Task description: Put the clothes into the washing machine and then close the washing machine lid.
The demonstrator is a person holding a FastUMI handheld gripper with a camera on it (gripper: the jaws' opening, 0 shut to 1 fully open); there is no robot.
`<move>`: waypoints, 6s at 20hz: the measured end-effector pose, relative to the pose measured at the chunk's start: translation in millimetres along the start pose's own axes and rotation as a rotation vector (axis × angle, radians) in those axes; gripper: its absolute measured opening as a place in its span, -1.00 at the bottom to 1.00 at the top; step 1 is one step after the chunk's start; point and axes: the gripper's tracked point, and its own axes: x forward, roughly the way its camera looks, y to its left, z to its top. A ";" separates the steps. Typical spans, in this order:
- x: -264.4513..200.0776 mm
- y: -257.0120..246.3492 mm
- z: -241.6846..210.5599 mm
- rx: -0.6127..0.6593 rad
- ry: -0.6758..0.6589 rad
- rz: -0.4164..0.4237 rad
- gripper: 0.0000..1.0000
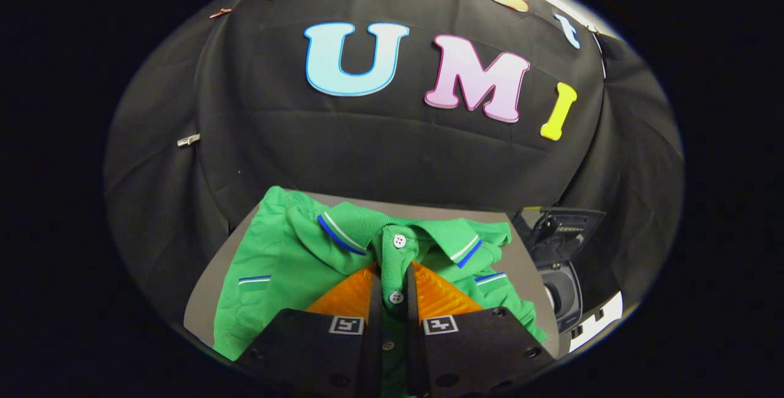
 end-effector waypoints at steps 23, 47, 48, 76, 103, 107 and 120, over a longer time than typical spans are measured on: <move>-76.9 -117.5 89.6 0.069 -0.287 0.169 -0.89; -4.3 -359.6 5.7 0.006 -0.205 -0.024 -0.89; 2.6 -364.7 -6.9 -0.003 -0.181 -0.032 -0.89; 153.5 -385.5 -266.3 -0.011 0.243 -0.006 -0.89; 126.3 -399.5 -134.1 0.140 0.073 0.002 1.00; 118.1 -411.5 -71.4 0.173 -0.023 0.005 1.00; 139.8 -431.1 41.6 0.178 -0.150 -0.002 1.00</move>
